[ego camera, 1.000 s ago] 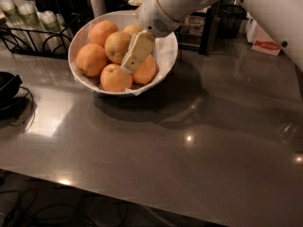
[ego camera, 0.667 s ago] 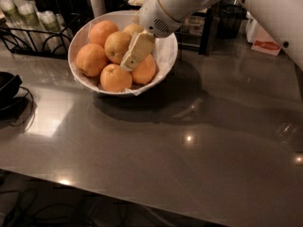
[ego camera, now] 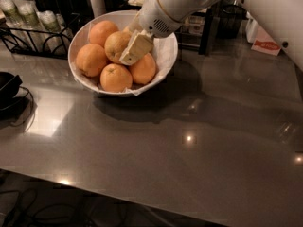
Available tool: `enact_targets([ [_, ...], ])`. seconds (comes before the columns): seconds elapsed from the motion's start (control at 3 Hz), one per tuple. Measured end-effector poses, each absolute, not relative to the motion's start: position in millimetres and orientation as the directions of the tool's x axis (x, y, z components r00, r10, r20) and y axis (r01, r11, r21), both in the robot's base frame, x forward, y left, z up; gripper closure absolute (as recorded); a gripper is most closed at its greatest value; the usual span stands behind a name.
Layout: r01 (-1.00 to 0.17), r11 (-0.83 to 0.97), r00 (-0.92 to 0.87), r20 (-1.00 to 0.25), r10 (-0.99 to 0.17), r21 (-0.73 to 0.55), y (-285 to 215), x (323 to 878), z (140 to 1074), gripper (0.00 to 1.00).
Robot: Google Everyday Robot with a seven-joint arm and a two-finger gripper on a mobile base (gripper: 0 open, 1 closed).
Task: Pick orange from white bowl
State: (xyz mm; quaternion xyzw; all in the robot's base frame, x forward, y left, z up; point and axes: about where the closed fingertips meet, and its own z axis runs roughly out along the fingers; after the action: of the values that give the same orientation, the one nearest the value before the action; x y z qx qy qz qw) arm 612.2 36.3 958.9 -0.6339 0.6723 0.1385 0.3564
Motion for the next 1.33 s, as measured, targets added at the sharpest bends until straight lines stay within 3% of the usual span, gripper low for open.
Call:
enact_targets([
  [0.33,-0.952,0.149,0.07,-0.663,-0.746,-0.268,45,620,954,0.25],
  [1.33,-0.966,0.086,0.1,-0.656,-0.748,-0.245,73,644,931,0.33],
])
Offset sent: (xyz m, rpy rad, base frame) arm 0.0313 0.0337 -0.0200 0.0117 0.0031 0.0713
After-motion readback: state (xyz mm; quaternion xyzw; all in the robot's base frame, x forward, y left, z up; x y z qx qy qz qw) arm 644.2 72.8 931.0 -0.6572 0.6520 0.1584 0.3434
